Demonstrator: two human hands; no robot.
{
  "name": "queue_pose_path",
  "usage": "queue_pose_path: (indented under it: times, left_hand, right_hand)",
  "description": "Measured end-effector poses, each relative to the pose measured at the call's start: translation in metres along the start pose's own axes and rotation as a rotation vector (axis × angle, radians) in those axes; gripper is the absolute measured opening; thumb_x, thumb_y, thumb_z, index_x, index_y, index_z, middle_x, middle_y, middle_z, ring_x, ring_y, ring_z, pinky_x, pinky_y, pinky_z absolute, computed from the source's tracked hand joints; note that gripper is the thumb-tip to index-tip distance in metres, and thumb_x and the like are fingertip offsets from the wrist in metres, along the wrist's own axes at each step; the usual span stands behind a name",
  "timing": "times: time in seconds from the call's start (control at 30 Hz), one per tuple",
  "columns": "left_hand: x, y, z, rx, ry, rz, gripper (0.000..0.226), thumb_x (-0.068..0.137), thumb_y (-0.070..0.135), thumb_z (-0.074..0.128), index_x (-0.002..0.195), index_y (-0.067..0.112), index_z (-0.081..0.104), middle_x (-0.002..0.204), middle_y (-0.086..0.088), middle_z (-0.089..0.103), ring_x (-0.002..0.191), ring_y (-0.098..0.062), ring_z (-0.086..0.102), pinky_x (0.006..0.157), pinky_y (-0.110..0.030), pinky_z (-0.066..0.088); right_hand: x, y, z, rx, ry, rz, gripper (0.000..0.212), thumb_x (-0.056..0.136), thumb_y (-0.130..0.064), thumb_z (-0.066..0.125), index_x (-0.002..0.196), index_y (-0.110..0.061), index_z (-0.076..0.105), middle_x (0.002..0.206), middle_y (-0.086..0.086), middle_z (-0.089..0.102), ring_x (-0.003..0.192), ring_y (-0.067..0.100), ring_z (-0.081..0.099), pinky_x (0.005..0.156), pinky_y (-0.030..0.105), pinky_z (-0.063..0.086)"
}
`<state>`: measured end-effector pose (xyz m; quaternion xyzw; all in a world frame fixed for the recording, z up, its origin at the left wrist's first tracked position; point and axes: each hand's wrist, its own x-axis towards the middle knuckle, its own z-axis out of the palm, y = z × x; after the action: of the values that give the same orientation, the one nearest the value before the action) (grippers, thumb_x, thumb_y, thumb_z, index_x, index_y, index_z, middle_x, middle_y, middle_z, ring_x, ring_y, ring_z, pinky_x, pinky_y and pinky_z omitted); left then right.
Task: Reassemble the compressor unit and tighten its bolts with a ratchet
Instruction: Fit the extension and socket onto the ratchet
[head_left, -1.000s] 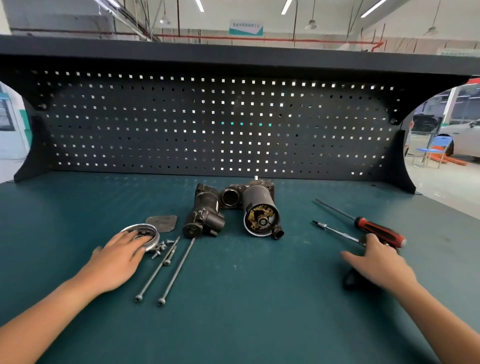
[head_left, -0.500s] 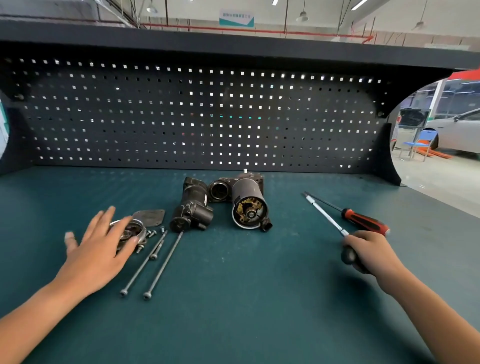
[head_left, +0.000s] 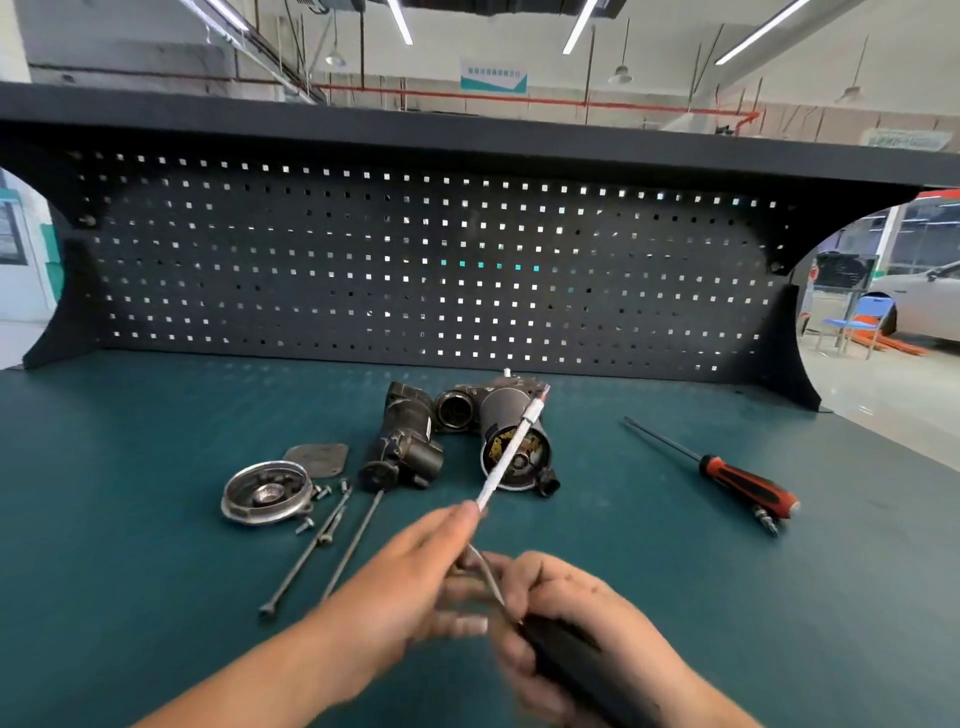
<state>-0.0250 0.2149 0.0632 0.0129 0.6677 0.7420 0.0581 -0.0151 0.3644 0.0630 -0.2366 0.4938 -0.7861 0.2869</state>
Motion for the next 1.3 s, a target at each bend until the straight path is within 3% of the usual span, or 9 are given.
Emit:
queue_pose_path:
  times: [0.1,0.2,0.37,0.47,0.77,0.93,1.03,1.13,1.3]
  left_hand:
    - [-0.008,-0.008,0.007,-0.217,0.094,-0.017,0.022,0.084,0.024,0.052,0.085,0.011,0.070,0.053,-0.006,0.057,0.037,-0.011,0.049,0.034,-0.017,0.038]
    - [-0.011,-0.005,0.004,-0.292,0.171,-0.014,0.023,0.091,0.010,0.046,0.077,0.007,0.065,0.045,-0.006,0.046,0.031,-0.012,0.039,0.031,-0.014,0.033]
    - [-0.016,0.017,-0.026,-0.450,0.159,-0.100,0.011,0.079,0.011,0.053,0.070,0.013,0.047,0.044,0.001,0.034,0.023,-0.002,0.020,0.030,-0.003,0.018]
    - [-0.019,0.019,-0.040,-0.389,0.142,-0.101,0.013,0.075,0.015,0.056,0.069,0.012,0.045,0.047,0.002,0.032,0.024,-0.002,0.018,0.029,-0.004,0.016]
    - [-0.025,0.021,-0.039,-0.231,0.140,-0.019,0.016,0.071,0.019,0.061,0.063,0.013,0.048,0.047,0.001,0.034,0.028,-0.002,0.019,0.030,-0.007,0.018]
    - [-0.029,0.016,-0.035,-0.111,0.039,-0.044,0.010,0.079,0.012,0.061,0.082,0.003,0.060,0.047,-0.002,0.042,0.028,-0.004,0.021,0.031,-0.009,0.021]
    - [-0.031,0.018,-0.039,0.011,-0.062,-0.056,0.025,0.057,0.010,0.082,0.078,0.007,0.069,0.049,-0.003,0.043,0.029,-0.006,0.021,0.033,-0.009,0.021]
    - [-0.035,0.020,-0.041,0.154,-0.114,-0.022,0.040,0.040,0.029,0.077,0.077,0.016,0.072,0.044,0.001,0.039,0.029,-0.007,0.020,0.034,-0.012,0.021]
    - [-0.035,0.024,-0.043,0.171,-0.081,0.023,0.033,0.042,0.028,0.075,0.068,0.009,0.068,0.045,-0.005,0.044,0.026,-0.008,0.022,0.034,-0.011,0.022]
  right_hand:
    - [0.000,0.009,0.007,-0.077,-0.083,0.063,0.016,0.066,-0.008,0.058,0.081,-0.006,0.055,0.066,0.004,0.063,0.057,0.011,0.058,0.057,0.017,0.044]
    - [-0.003,0.014,0.003,-0.400,-0.067,0.021,0.023,0.084,-0.018,0.052,0.103,-0.028,0.061,0.079,-0.020,0.061,0.066,-0.005,0.052,0.063,0.009,0.036]
    - [-0.006,-0.004,-0.010,-0.423,0.204,0.027,0.035,0.076,-0.052,0.068,0.087,-0.020,0.074,0.068,0.006,0.070,0.052,0.013,0.062,0.049,0.020,0.046]
    - [0.003,-0.011,-0.025,-0.271,0.456,-0.097,0.051,0.059,-0.043,0.062,0.100,-0.014,0.064,0.075,0.015,0.070,0.055,0.021,0.064,0.046,0.025,0.048]
    - [0.002,-0.016,-0.031,-0.301,0.304,-0.183,0.032,0.058,-0.036,0.066,0.081,-0.016,0.077,0.066,0.010,0.067,0.055,0.016,0.062,0.056,0.022,0.051]
    - [-0.003,-0.016,-0.024,-0.586,0.227,-0.050,0.025,0.072,-0.036,0.059,0.072,-0.013,0.069,0.055,0.001,0.061,0.048,0.010,0.056,0.054,0.018,0.046]
    - [-0.008,-0.017,-0.028,-0.811,0.174,0.023,0.018,0.090,-0.023,0.055,0.077,-0.021,0.068,0.050,-0.006,0.056,0.046,0.006,0.051,0.053,0.016,0.043]
    - [-0.012,-0.017,-0.030,-0.945,0.095,0.099,0.016,0.091,-0.026,0.056,0.080,-0.025,0.067,0.051,-0.009,0.055,0.051,0.007,0.052,0.056,0.018,0.045]
    - [-0.013,-0.017,-0.032,-1.272,0.049,-0.089,0.027,0.094,-0.034,0.052,0.087,-0.011,0.064,0.053,-0.015,0.050,0.053,0.001,0.045,0.057,0.013,0.038]
